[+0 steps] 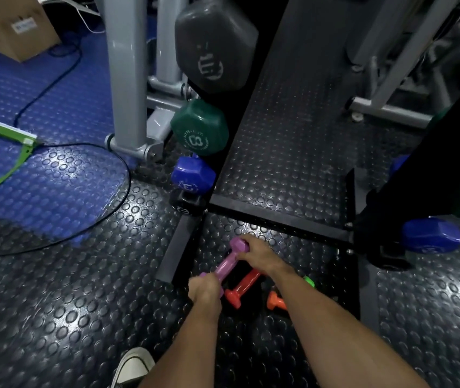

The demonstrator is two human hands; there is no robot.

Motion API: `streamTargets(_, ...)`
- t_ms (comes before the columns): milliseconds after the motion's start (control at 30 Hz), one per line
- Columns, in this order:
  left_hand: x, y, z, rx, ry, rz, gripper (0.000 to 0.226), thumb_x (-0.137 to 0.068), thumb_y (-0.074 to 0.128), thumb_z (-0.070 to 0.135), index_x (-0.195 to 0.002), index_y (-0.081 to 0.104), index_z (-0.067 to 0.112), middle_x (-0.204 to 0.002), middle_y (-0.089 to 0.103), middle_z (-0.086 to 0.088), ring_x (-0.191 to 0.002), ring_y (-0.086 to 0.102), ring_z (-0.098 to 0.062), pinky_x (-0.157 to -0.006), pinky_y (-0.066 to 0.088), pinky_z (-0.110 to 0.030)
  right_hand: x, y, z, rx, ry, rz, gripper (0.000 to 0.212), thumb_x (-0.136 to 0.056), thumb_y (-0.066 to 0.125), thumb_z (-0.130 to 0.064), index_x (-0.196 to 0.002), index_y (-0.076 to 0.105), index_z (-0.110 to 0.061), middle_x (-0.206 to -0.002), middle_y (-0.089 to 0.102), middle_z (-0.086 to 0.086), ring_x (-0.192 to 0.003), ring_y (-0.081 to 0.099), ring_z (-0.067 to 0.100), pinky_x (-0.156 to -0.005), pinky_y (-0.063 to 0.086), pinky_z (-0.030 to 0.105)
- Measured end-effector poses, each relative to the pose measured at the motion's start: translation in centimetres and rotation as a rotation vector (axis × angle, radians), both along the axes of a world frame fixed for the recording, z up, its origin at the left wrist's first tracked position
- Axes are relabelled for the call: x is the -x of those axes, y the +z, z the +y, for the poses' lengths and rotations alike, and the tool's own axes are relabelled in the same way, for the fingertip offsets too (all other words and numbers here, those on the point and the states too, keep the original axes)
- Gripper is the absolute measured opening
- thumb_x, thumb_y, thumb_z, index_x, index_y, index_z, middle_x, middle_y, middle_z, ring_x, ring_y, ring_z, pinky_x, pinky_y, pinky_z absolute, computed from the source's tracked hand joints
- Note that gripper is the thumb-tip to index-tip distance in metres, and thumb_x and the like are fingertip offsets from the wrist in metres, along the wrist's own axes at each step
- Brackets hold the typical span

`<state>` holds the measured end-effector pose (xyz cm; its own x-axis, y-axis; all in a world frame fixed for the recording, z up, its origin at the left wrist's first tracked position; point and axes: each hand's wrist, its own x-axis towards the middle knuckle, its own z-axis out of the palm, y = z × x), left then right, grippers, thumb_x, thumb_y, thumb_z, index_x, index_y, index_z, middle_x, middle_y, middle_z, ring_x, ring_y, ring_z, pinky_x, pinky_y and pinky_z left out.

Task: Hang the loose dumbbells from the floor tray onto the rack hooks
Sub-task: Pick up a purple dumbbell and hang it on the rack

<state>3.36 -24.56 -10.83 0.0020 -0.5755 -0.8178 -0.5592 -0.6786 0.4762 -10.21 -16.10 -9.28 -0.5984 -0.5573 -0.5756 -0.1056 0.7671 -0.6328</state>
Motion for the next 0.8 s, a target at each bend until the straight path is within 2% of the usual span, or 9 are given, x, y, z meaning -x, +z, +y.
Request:
streamTargets(67, 0.3, 0.7, 0.6, 0.036, 0.047, 0.018, 0.022, -0.094, 0.056, 0.01, -0.11, 0.064, -0.003, -0.073, 0.065, -0.017, -0.055, 0.059, -0.025, -0.059, 0.055, -0.037, 0.4, 1.4, -0.1, 0.035, 0.005, -0.016, 0.045, -0.088, 0.077, -0.015, -0.128, 0.058, -0.024, -0.116, 0.065, 0.001, -0.105, 0.064, 0.021, -0.094, 0.053, 0.036)
streamTargets(200, 0.6, 3.5, 1.5, 0.065, 0.145, 0.116, 0.017, -0.093, 0.056, 0.009, -0.1, 0.067, -0.002, -0.071, 0.064, -0.015, -0.053, 0.054, -0.022, -0.045, 0.038, -0.027, 1.5, 6.5, -0.1, 0.068, 0.017, -0.016, 0.051, -0.082, 0.079, -0.003, -0.124, 0.055, -0.018, -0.114, 0.064, 0.005, -0.093, 0.065, 0.017, -0.069, 0.055, 0.022)
streamTargets(233, 0.6, 4.4, 1.6, 0.064, 0.172, 0.14, 0.019, -0.092, 0.055, 0.01, -0.096, 0.068, -0.003, -0.07, 0.064, -0.016, -0.053, 0.054, -0.024, -0.043, 0.036, -0.026, 1.7, 8.0, -0.1, 0.072, 0.045, -0.02, 0.055, -0.081, 0.079, -0.002, -0.126, 0.054, -0.019, -0.117, 0.062, 0.006, -0.094, 0.065, 0.017, -0.072, 0.057, 0.024)
streamTargets(300, 0.7, 6.6, 1.9, 0.072, 0.229, 0.196, 0.025, -0.089, 0.056, 0.016, -0.095, 0.069, -0.004, -0.077, 0.068, -0.019, -0.059, 0.058, -0.028, -0.045, 0.039, -0.026, 1.8, 11.0, -0.3, 0.061, 0.132, -0.004, 0.073, -0.077, 0.082, -0.005, -0.139, 0.05, -0.024, -0.128, 0.056, 0.009, -0.108, 0.064, 0.025, -0.093, 0.059, 0.036)
streamTargets(367, 0.7, 9.4, 2.0, 0.106, 0.268, 0.228, 0.031, -0.085, 0.061, 0.022, -0.099, 0.068, -0.005, -0.086, 0.071, -0.021, -0.07, 0.062, -0.031, -0.052, 0.042, -0.029, 1.7, 14.4, -0.3, 0.048, 0.194, 0.041, 0.086, -0.072, 0.086, -0.01, -0.148, 0.048, -0.023, -0.134, 0.056, 0.007, -0.118, 0.062, 0.024, -0.103, 0.055, 0.039)
streamTargets(467, 0.4, 14.5, 1.9, 0.147, 0.295, 0.311, 0.029, -0.086, 0.067, 0.024, -0.098, 0.066, -0.003, -0.09, 0.069, -0.02, -0.079, 0.064, -0.034, -0.064, 0.047, -0.037, 1.2, 19.8, 0.1, 0.065, 0.209, 0.118, 0.076, -0.066, 0.089, -0.019, -0.136, 0.059, -0.024, -0.126, 0.063, 0.001, -0.112, 0.064, 0.018, -0.097, 0.057, 0.035)
streamTargets(567, 0.0, 18.7, 1.5, 0.183, 0.358, 0.381, 0.029, -0.084, 0.072, 0.024, -0.099, 0.069, 0.0, -0.09, 0.07, -0.016, -0.079, 0.064, -0.032, -0.072, 0.049, -0.036, 0.4, 24.6, 0.5, 0.108, 0.223, 0.18, 0.072, -0.064, 0.089, -0.023, -0.131, 0.061, -0.028, -0.122, 0.066, -0.002, -0.11, 0.065, 0.018, -0.097, 0.056, 0.034)
streamTargets(667, -0.4, 22.0, 1.3, 0.235, 0.402, 0.526, 0.027, -0.083, 0.074, 0.017, -0.102, 0.068, -0.001, -0.097, 0.072, -0.019, -0.078, 0.064, -0.027, -0.08, 0.054, -0.037, -0.6, 29.7, 1.2, 0.179, 0.219, 0.254, 0.068, -0.065, 0.092, -0.024, -0.128, 0.065, -0.028, -0.119, 0.07, -0.005, -0.109, 0.067, 0.014, -0.096, 0.055, 0.028)
streamTargets(800, -0.3, 26.4, 0.5, 0.286, 0.426, 0.746, 0.018, -0.09, 0.069, 0.004, -0.107, 0.069, 0.0, -0.105, 0.071, -0.026, -0.088, 0.069, -0.033, -0.086, 0.055, -0.04, -1.9, 36.3, 1.8, 0.298, 0.219, 0.386, 0.068, -0.058, 0.097, -0.038, -0.12, 0.07, -0.029, -0.113, 0.073, -0.01, -0.105, 0.067, 0.007, -0.097, 0.055, 0.035)
